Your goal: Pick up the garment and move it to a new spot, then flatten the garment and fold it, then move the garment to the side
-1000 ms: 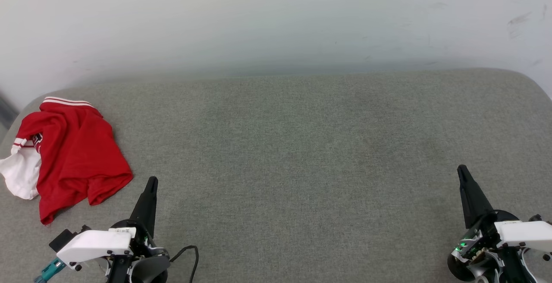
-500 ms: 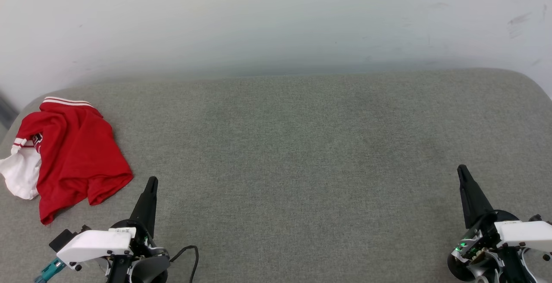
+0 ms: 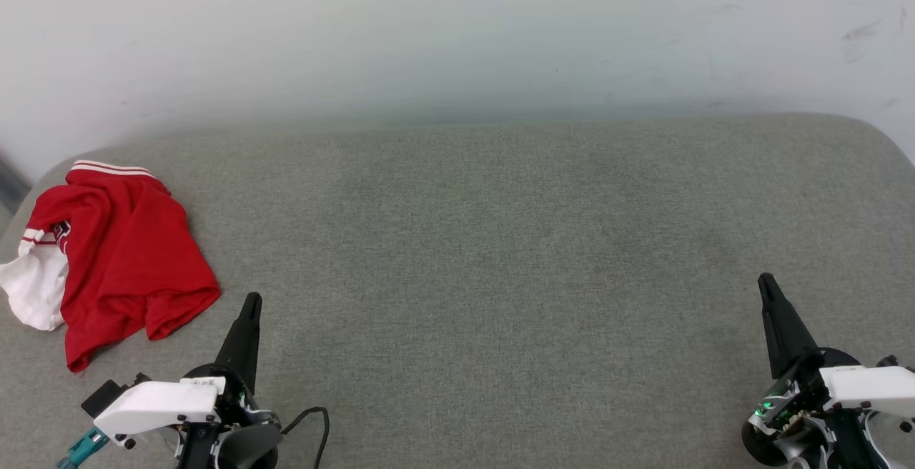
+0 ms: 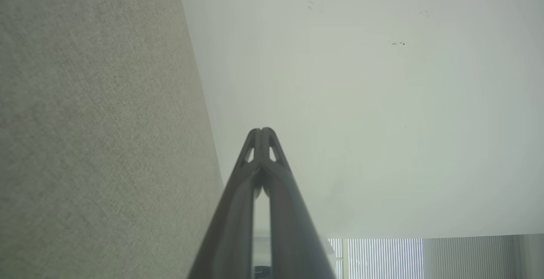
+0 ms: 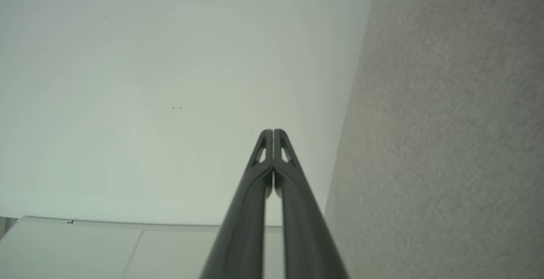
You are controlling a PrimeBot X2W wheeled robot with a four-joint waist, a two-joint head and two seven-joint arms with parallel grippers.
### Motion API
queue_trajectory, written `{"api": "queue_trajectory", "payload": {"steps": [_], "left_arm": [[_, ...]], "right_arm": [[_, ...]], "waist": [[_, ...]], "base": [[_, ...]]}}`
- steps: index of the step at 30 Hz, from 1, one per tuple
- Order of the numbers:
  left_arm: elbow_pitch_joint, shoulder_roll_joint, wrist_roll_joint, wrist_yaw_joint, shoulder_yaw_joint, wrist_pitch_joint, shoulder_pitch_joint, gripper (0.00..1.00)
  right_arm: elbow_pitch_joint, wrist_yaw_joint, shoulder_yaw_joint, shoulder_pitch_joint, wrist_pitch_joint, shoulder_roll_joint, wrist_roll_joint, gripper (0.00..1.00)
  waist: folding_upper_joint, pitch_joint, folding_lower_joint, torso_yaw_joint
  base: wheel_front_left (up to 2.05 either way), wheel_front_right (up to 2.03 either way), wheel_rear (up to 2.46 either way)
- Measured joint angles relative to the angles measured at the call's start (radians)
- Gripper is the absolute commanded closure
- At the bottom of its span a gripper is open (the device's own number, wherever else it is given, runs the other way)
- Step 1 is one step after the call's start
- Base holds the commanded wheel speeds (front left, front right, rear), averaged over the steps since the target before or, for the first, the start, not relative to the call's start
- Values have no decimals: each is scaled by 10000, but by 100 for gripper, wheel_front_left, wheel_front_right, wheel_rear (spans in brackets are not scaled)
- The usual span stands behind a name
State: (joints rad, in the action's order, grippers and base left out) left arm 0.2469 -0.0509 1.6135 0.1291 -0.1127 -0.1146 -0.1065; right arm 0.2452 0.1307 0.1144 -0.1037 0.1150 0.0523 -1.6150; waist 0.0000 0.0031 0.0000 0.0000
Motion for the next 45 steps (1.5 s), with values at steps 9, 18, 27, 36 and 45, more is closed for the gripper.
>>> {"api": "queue_trajectory", "payload": {"steps": [9,18,27,36,45], "left_arm": [[320,40,-42,-13,86,151,429,0],[19,42,-382,-13,115,594,625,0],[-132,36,-1360,-13,-291,999,771,0],[-328,38,-2805,-13,-853,1360,791,0],[-1615,35,-5145,-562,-842,1678,852,0]], "right_arm": [[341,-2,-117,459,-169,-15,58,0],[71,-2,-362,573,-606,-21,464,0],[-52,-2,-389,681,-986,-23,1634,0],[-136,-2,-192,681,-1352,-27,3655,0],[-897,-2,-2,674,-1685,-29,6460,0]], "waist": [[0,7,0,-3],[0,24,0,-17],[0,38,0,-29],[0,54,0,-48],[0,111,0,-67]], "base": [[0,0,0],[0,0,0],[0,0,0],[0,0,0],[0,0,0]]}}
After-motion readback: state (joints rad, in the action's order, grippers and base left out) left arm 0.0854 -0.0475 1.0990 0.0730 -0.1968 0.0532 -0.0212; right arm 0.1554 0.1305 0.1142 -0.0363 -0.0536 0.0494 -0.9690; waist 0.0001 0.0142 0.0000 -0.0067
